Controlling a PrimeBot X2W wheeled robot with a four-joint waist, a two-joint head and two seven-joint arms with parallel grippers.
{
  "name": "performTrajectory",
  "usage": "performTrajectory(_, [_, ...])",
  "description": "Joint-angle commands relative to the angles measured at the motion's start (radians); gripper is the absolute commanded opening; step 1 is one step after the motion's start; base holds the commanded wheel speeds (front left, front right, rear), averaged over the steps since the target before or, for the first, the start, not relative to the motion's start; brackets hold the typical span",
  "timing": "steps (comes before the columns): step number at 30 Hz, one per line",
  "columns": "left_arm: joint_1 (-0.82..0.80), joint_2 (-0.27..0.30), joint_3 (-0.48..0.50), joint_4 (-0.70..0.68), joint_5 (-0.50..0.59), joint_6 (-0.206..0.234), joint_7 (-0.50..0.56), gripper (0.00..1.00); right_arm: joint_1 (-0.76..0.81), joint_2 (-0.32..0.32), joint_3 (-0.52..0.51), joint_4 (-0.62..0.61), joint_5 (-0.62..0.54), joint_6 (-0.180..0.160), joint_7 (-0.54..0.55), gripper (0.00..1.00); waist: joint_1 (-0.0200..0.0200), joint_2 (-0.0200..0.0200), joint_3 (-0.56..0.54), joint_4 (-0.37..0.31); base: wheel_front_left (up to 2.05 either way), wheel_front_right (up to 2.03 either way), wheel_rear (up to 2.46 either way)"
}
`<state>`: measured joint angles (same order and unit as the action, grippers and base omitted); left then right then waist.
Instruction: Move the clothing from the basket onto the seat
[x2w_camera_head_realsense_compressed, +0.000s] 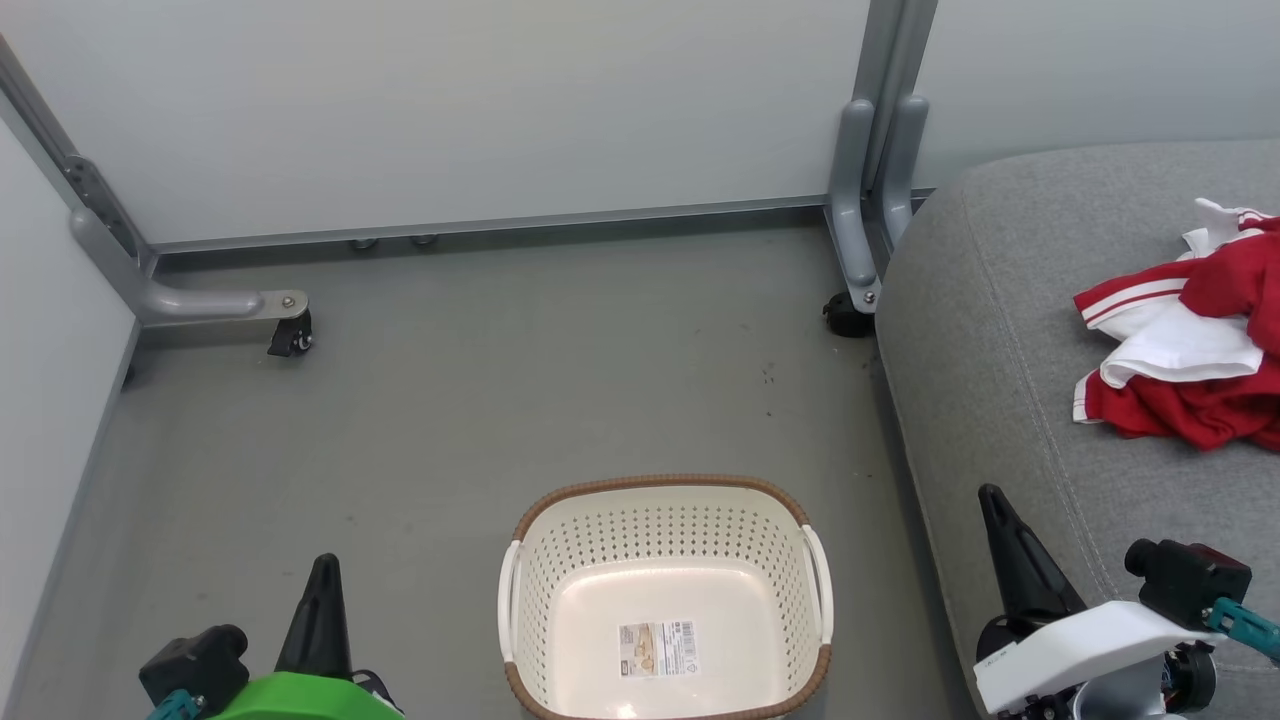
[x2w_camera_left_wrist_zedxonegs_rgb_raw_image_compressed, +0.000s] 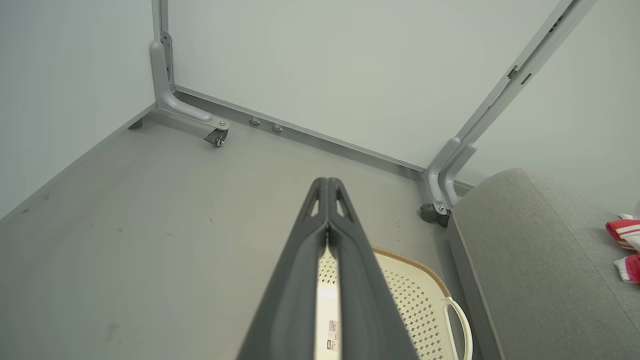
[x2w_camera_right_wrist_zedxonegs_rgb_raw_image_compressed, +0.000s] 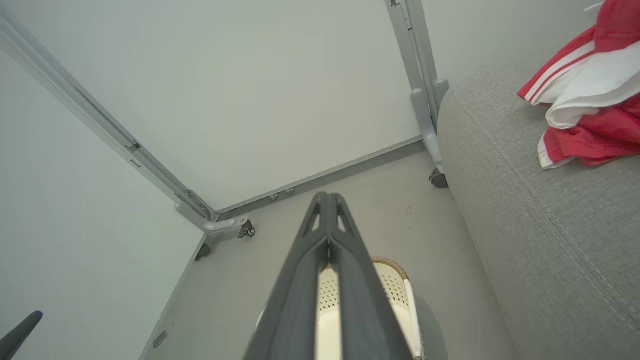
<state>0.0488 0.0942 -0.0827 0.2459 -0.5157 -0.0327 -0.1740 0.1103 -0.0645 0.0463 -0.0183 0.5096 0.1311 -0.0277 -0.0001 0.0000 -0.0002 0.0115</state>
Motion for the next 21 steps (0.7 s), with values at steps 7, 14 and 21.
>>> performTrajectory(7, [-0.047, -0.003, 0.029, -0.013, -0.138, -0.015, 0.034, 0.0, -0.049, -0.012, -0.01, 0.02, 0.147, 0.0, 0.006, 0.0, 0.0001, 0.0, 0.0, -0.001, 0.0, 0.0, 0.0])
performTrajectory(14, [-0.06, -0.007, 0.047, -0.012, -0.239, -0.024, 0.061, 0.0, -0.068, -0.016, -0.017, 0.044, 0.256, 0.0, 0.013, 0.0, 0.0001, 0.0, 0.0, -0.002, 0.0, 0.0, 0.0])
performTrajectory(21, [-0.072, -0.011, 0.063, -0.011, -0.331, -0.033, 0.085, 0.0, -0.084, -0.019, -0.024, 0.067, 0.353, 0.0, 0.02, 0.0, 0.0001, 0.0, 0.001, -0.002, 0.0, 0.0, 0.0])
